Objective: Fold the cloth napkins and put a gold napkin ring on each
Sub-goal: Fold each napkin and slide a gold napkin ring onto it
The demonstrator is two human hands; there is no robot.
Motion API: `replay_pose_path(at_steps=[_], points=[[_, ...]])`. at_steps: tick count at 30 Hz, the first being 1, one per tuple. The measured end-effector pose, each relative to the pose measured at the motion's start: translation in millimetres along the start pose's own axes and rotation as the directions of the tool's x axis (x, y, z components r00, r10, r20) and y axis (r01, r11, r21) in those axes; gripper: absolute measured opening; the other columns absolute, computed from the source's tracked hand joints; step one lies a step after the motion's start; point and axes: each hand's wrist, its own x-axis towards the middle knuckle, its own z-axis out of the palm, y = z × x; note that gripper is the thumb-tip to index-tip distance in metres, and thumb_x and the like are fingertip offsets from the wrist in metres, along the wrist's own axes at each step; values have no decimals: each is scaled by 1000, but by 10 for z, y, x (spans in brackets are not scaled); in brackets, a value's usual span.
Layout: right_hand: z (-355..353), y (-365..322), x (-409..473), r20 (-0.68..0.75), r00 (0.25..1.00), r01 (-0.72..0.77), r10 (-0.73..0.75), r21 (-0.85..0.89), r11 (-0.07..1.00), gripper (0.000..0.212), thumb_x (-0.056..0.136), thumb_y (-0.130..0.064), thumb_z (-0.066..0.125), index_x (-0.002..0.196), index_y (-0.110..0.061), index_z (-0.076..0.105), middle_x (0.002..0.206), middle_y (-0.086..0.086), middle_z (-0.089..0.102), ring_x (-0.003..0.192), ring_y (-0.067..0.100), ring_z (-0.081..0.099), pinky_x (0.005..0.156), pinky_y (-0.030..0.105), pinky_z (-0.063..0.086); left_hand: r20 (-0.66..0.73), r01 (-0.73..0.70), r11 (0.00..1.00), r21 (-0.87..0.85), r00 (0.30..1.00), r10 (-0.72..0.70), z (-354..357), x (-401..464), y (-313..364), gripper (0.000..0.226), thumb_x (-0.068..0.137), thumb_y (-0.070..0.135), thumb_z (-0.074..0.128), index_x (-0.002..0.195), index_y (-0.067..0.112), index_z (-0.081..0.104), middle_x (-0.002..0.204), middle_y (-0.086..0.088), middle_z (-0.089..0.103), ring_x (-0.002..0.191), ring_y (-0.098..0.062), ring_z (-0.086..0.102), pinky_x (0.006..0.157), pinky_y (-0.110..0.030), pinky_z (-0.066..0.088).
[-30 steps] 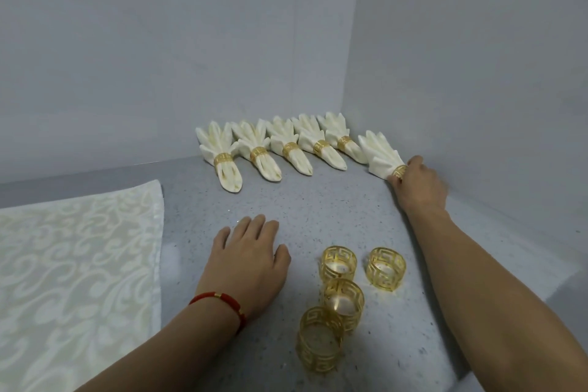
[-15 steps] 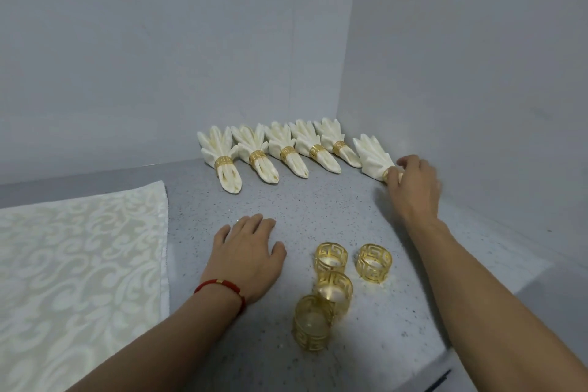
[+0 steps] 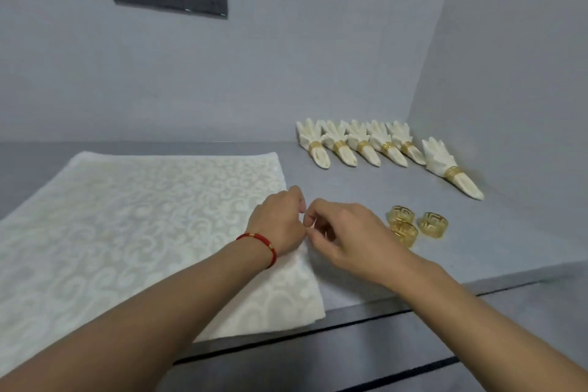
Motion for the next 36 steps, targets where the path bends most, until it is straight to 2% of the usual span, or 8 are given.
replay_pose_path(at_steps=[4,7,10,19,26,31,33,36], points=[[314,-655,109,232,962,124,-143,95,988,11,98,-35,54,95,-28,63,86,-14,64,79,9,60,75,36,54,49,47,997,59,998,-50,-606,-711,-627,30,83,1,51,91,28,60,97,7,57,88,-11,54,74,-22,43],[441,-998,177,391,889,181,-238,178,967,26,94,-56,62,108,-35,61,100,-19,60,92,5,56,84,30,52,119,-72,989,126,991,57,-992,-1258,-939,14,88,29,63,101,35,63,104,16,58,91,0,49,77,-17,38],[548,-1157,177,471,843,234,-261,118,965,43,85,-68,66,115,-39,54,105,-20,53,96,4,52,85,27,49,290,-187,964,187,948,128,-1170,-1663,-1197,36,78,64,65,107,43,58,110,24,51,104,1,45,92,-22,39],[567,-1124,211,450,872,74,-195,272,960,20,90,-52,72,102,-36,72,103,-19,64,98,4,59,87,23,50,275,-183,981,69,949,157,-1319,-1839,-1361,18,85,45,76,98,36,68,107,20,63,105,2,54,94,-20,43],[626,-1171,186,362,928,-14,-87,266,964,9,90,-35,75,89,-26,73,92,-14,71,89,5,65,84,30,55,173,-92,994,65,982,79,-1278,-1796,-1326,8,84,33,76,85,27,73,81,20,66,87,15,55,69,-7,39],[515,-1174,270,416,909,-180,-10,416,891,13,85,-34,83,81,-25,75,81,-14,73,77,2,66,74,21,52,215,1,996,-88,976,18,-1448,-1757,-1297,10,83,30,81,82,27,72,84,14,72,83,0,65,77,-18,53],[442,-1144,332,359,933,-170,4,430,887,12,89,-32,80,81,-24,75,82,-13,74,77,3,66,75,21,53,244,2,1000,27,970,-8,-1544,-1739,-1355,11,86,25,76,83,33,67,84,12,70,81,-6,65,77,-24,55],[403,-1115,426,176,984,-58,11,266,962,13,94,-39,71,86,-30,67,84,-11,70,79,7,64,75,33,54,188,-2,894,449,978,-93,-1720,-1672,-1544,27,90,26,60,68,37,50,80,10,62,80,-14,60,71,-35,51]])
